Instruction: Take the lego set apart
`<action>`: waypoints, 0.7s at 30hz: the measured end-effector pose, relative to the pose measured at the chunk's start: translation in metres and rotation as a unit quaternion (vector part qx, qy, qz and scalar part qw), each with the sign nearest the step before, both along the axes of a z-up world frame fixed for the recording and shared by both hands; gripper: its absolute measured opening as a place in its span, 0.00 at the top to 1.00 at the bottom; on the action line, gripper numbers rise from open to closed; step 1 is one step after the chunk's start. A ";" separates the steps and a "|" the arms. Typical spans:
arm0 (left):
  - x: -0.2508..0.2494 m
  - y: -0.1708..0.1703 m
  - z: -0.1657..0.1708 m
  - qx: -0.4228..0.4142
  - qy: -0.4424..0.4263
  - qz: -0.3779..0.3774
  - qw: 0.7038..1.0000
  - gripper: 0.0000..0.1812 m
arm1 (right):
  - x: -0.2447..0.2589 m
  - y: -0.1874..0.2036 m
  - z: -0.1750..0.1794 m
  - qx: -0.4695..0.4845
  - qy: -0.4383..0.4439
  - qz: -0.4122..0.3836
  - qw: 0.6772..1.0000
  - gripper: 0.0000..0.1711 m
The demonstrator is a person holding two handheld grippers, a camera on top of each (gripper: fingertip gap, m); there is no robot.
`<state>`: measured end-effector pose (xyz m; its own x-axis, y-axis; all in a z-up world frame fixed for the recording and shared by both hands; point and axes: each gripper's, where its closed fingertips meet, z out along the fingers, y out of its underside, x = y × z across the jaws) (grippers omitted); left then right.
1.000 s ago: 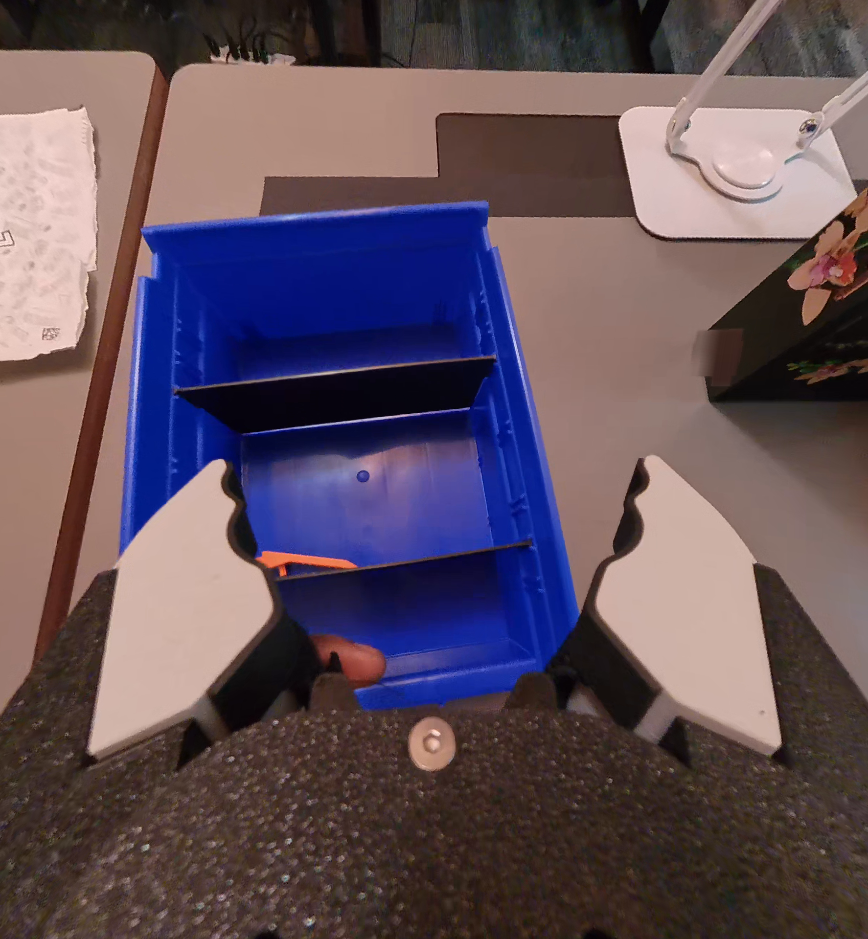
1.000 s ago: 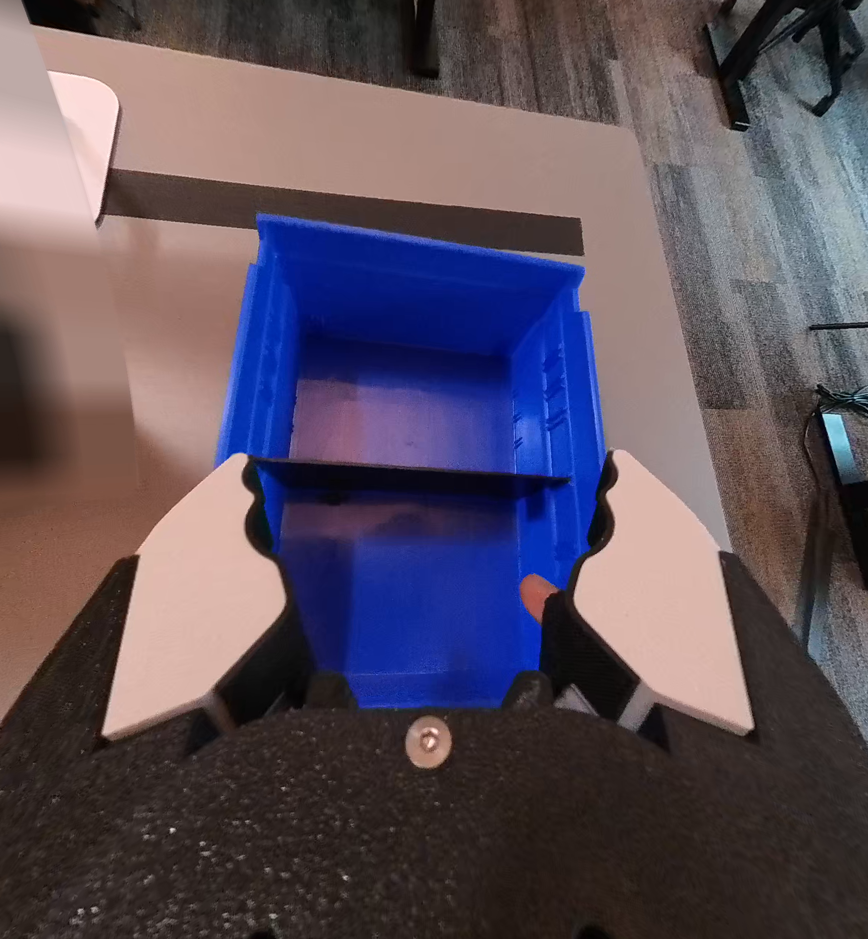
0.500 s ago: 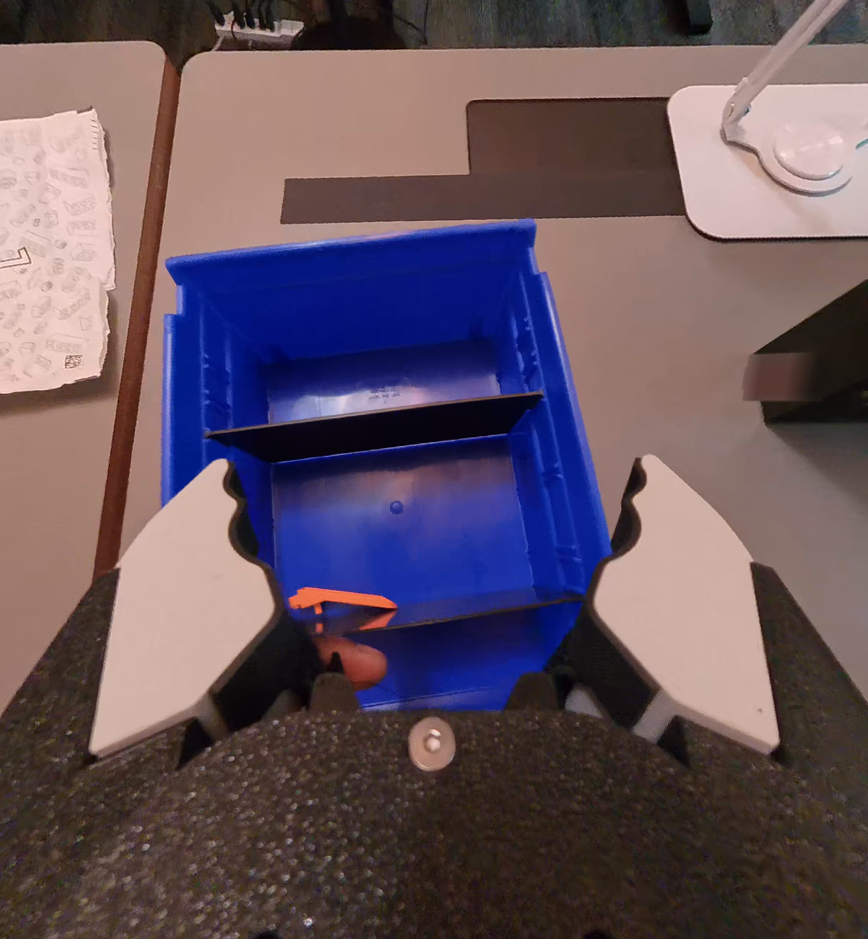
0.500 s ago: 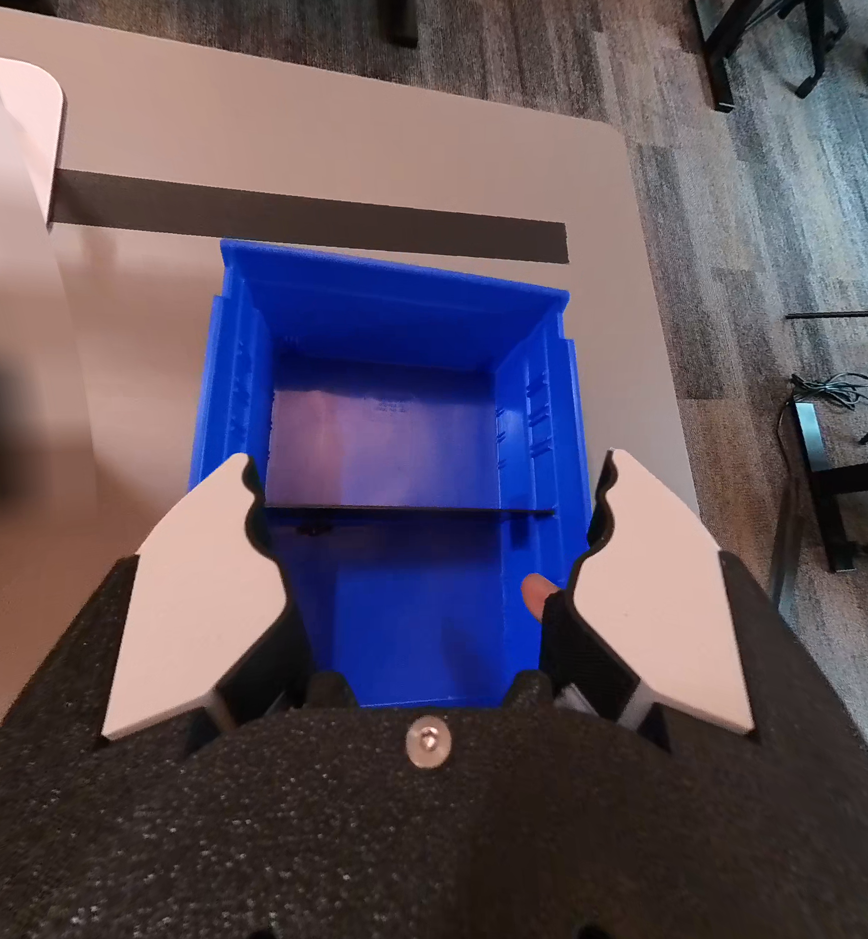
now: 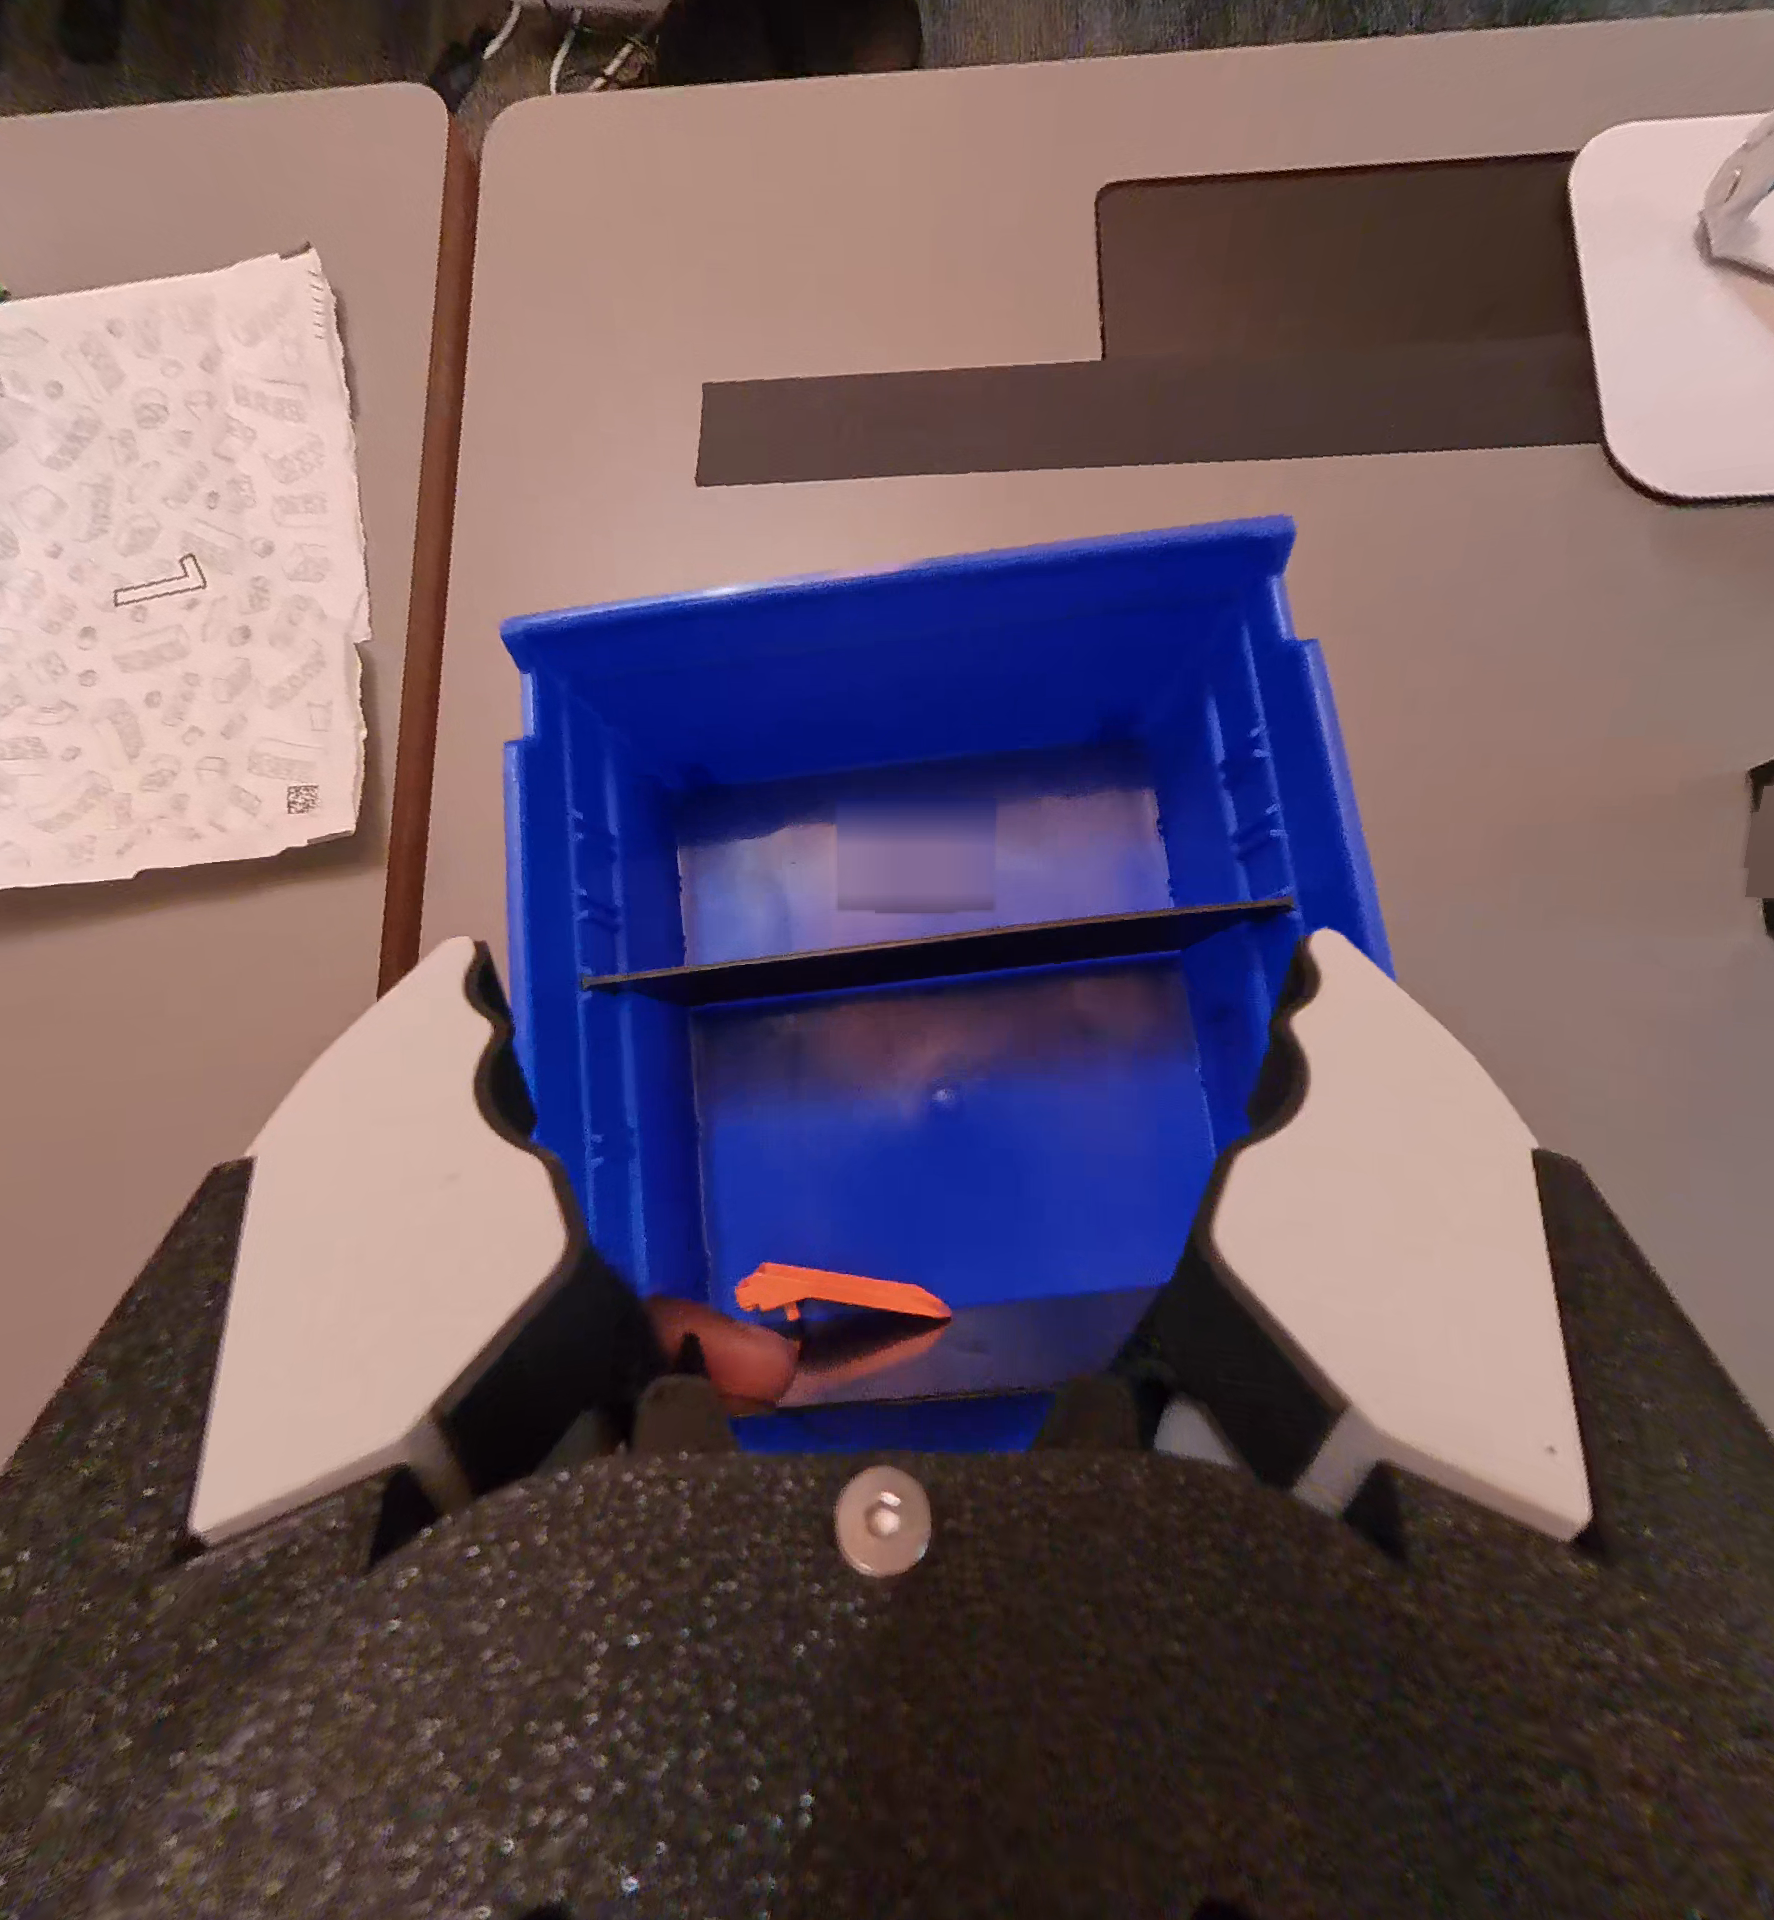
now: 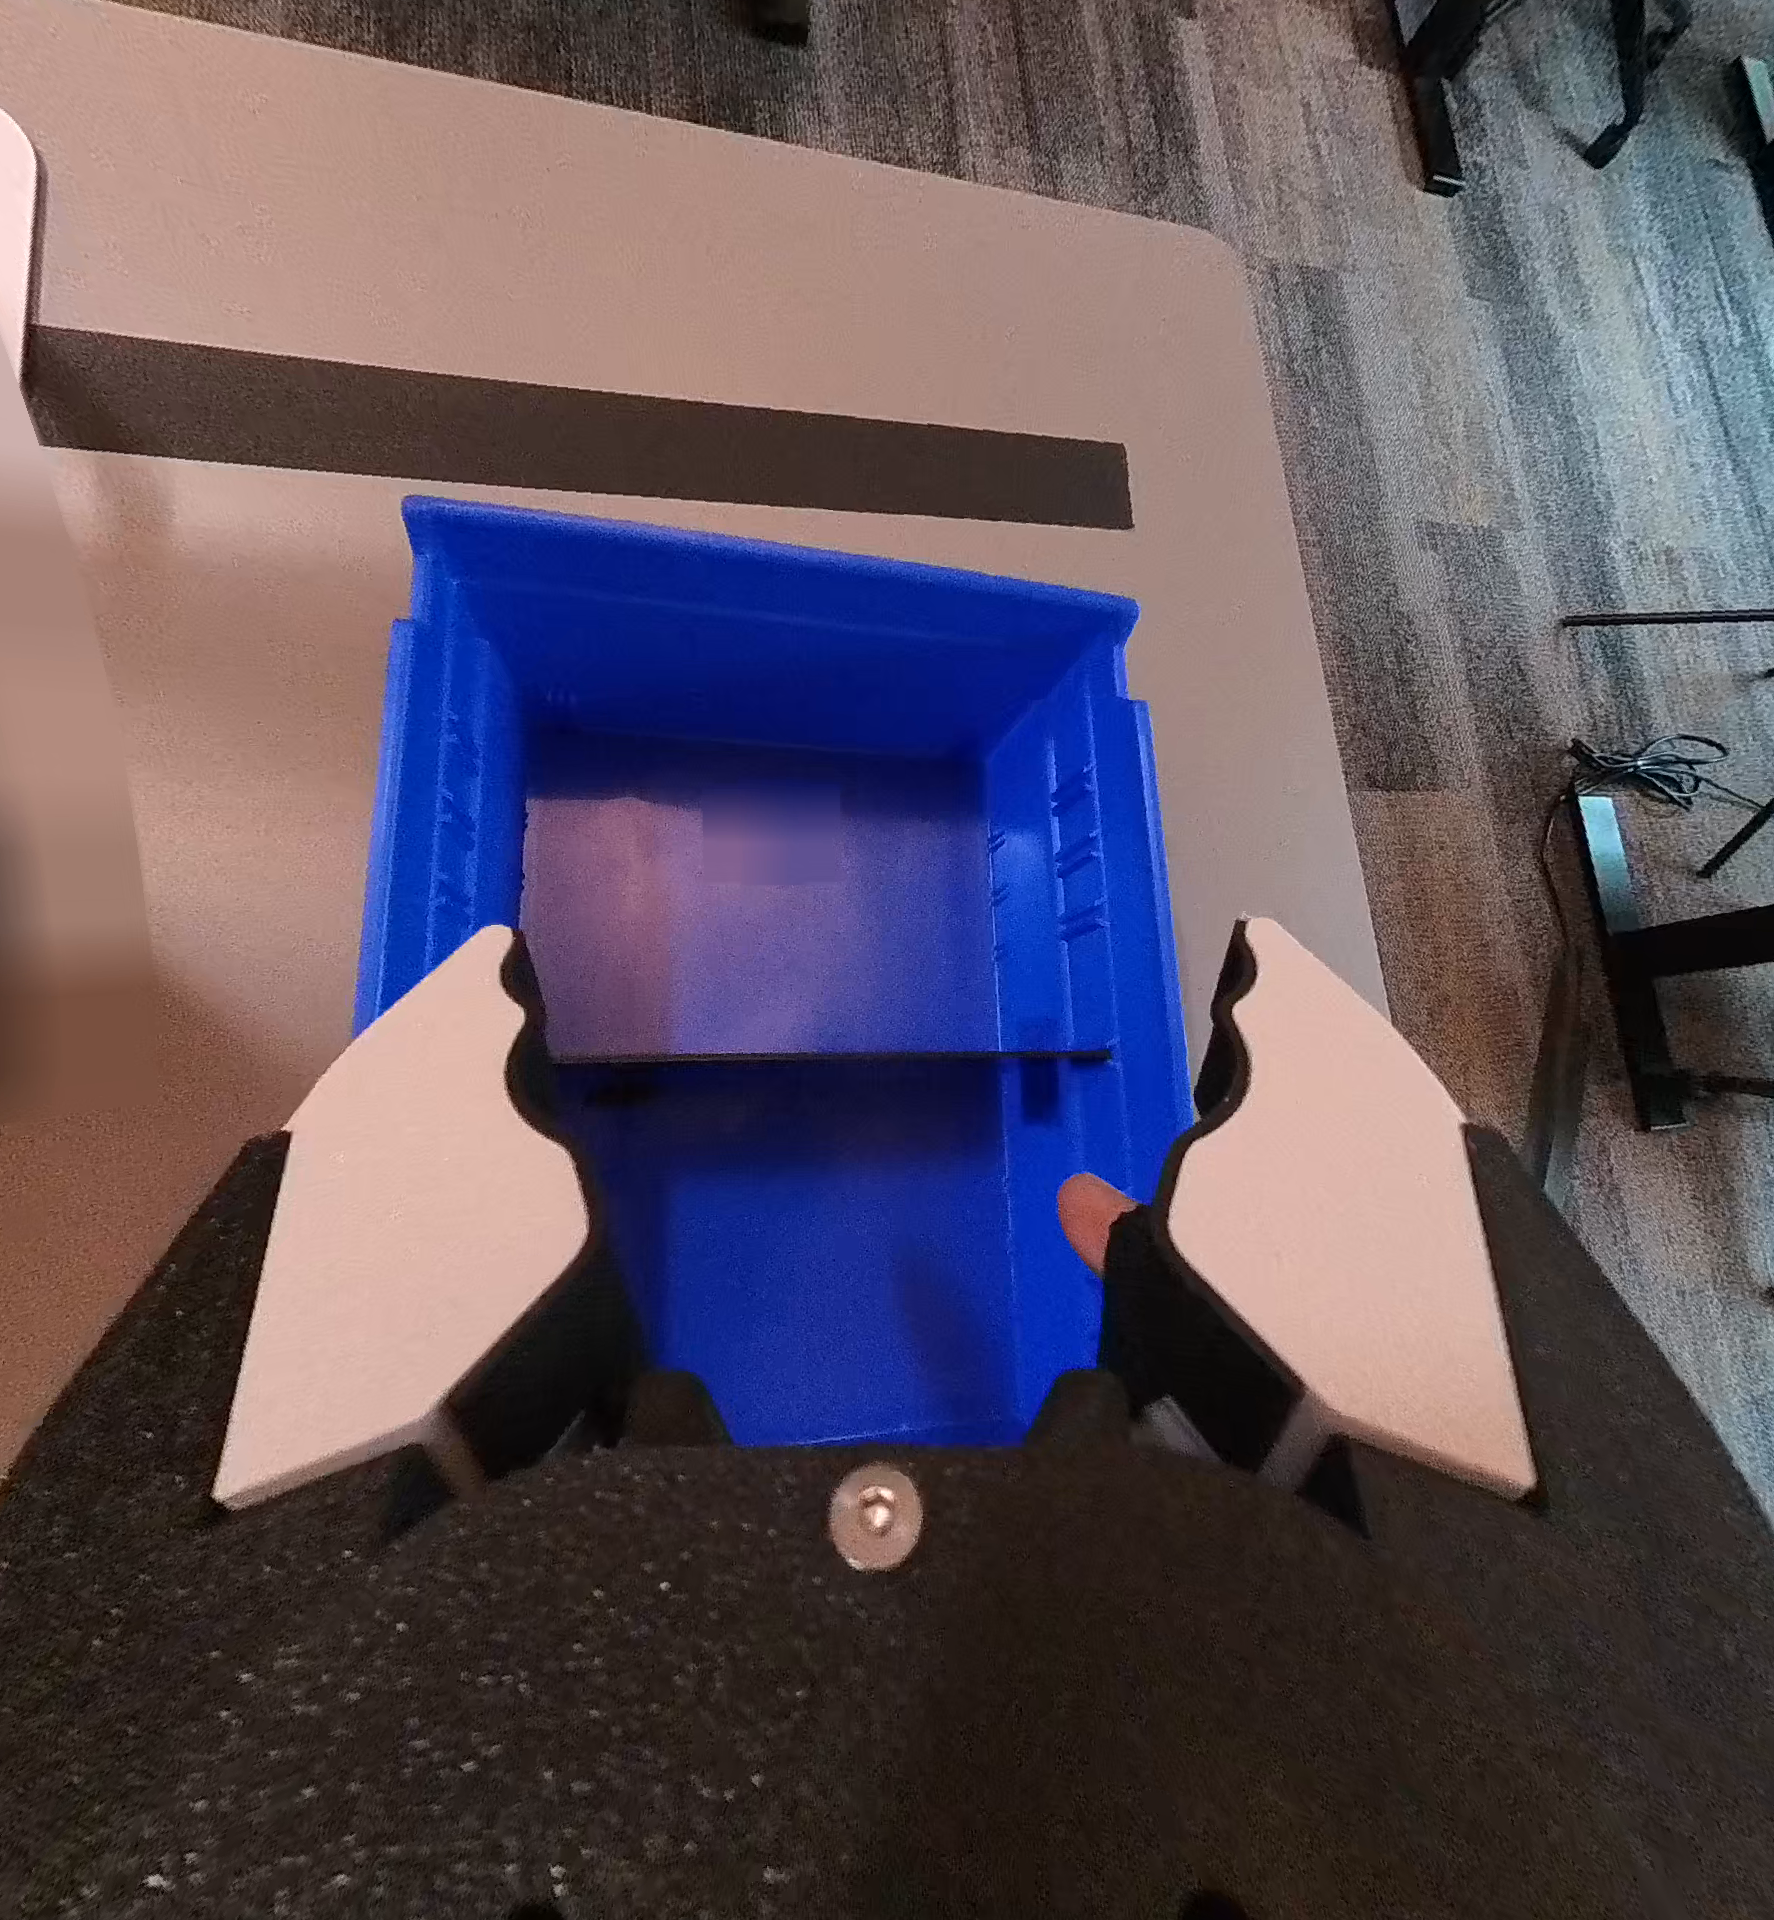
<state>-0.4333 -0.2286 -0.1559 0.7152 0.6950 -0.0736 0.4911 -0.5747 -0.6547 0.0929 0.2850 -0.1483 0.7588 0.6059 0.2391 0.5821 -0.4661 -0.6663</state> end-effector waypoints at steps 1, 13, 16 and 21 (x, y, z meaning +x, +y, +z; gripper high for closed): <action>-0.001 -0.001 -0.002 -0.006 -0.002 -0.001 1.000 0.25 | -0.001 0.000 0.000 -0.001 -0.002 0.000 1.000 0.30; -0.009 -0.001 -0.021 -0.059 -0.086 -0.029 0.994 0.26 | -0.006 0.000 -0.011 -0.056 -0.040 0.010 0.998 0.29; -0.015 0.002 -0.024 -0.073 -0.096 -0.032 0.992 0.26 | -0.008 0.001 -0.014 -0.066 -0.050 0.013 0.996 0.29; -0.025 0.010 -0.027 -0.091 -0.100 -0.038 0.990 0.27 | -0.016 0.009 -0.017 -0.070 -0.055 0.016 0.996 0.31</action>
<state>-0.4583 -0.2187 -0.1831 0.7774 0.6274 -0.0455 0.5514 -0.7144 -0.4309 0.0767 0.2945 -0.1648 0.7119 0.6629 0.2320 0.6648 -0.5295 -0.5270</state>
